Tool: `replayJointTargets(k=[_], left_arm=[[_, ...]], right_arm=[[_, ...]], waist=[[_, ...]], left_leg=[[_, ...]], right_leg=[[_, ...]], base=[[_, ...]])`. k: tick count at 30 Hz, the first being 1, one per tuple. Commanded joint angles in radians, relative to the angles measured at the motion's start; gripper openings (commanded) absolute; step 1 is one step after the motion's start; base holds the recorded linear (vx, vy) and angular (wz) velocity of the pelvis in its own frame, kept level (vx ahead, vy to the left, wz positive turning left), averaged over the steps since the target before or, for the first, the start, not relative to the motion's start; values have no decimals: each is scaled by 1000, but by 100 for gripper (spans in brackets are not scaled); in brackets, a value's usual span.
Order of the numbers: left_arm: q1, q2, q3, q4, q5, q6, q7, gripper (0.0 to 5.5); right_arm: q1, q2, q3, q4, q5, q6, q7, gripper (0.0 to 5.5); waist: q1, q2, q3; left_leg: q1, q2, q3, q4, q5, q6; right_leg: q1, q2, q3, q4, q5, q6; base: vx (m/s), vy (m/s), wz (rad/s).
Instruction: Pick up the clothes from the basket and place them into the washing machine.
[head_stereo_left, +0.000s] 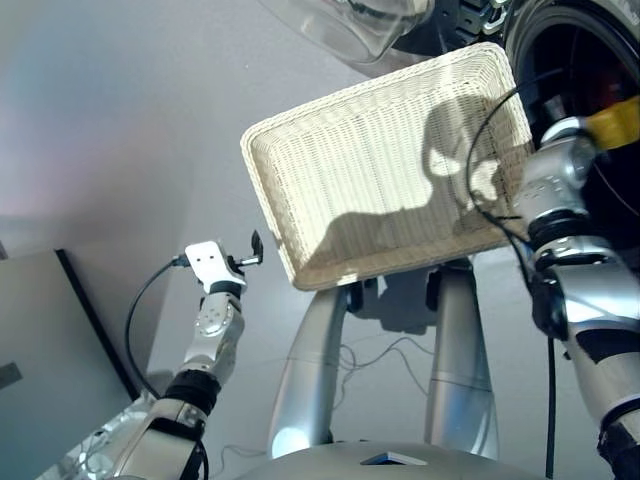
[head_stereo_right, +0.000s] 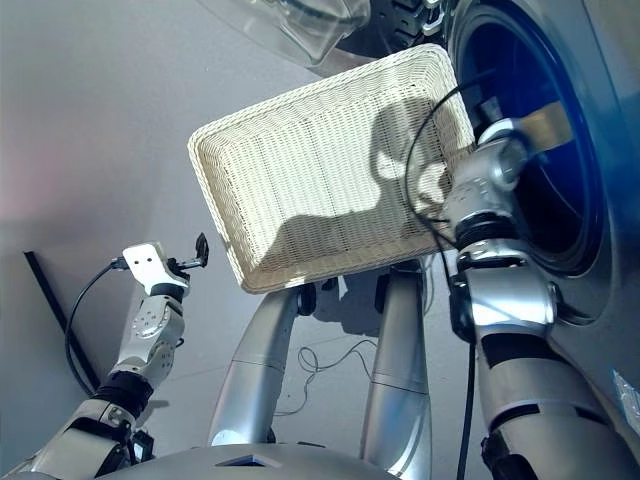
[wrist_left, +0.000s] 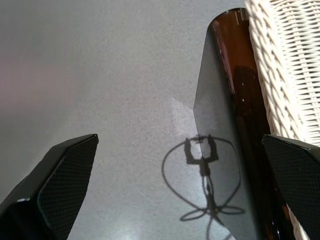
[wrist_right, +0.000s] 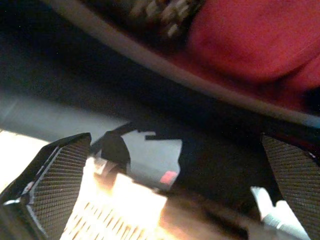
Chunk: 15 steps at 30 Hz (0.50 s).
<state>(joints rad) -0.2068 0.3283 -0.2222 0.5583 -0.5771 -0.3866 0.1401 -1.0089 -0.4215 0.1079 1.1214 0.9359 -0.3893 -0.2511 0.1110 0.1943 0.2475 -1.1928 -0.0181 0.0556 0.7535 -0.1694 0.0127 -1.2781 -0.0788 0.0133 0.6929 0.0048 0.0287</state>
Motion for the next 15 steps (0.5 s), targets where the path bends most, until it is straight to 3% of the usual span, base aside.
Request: replayJointTargets(k=[1, 9, 15], left_arm=[[38, 38, 86, 48, -20, -23, -24, 550], [70, -9, 88, 158, -6, 8, -94, 550], [77, -28, 60, 277, 83, 44, -130, 550]], right_arm=[[96, 4, 73, -87, -100, 6, 68, 550], [377, 69, 132, -127, -254, 57, 142, 550], [586, 114, 147, -97, -334, 92, 203, 550]], waist=[[9, -37, -46], [-11, -114, -73], [-26, -167, -82]], left_leg=[[24, -15, 0, -114, 46, 23], [209, -19, -31, -249, 87, 11], [400, -27, -59, -338, 104, 2]], right_leg=[[82, 19, -80, -62, -33, -32], [289, -1, -126, -195, -17, -19], [497, -9, -163, -292, -15, -3]], base=[[0, 0, 0], [58, -26, 79], [94, -20, 127]])
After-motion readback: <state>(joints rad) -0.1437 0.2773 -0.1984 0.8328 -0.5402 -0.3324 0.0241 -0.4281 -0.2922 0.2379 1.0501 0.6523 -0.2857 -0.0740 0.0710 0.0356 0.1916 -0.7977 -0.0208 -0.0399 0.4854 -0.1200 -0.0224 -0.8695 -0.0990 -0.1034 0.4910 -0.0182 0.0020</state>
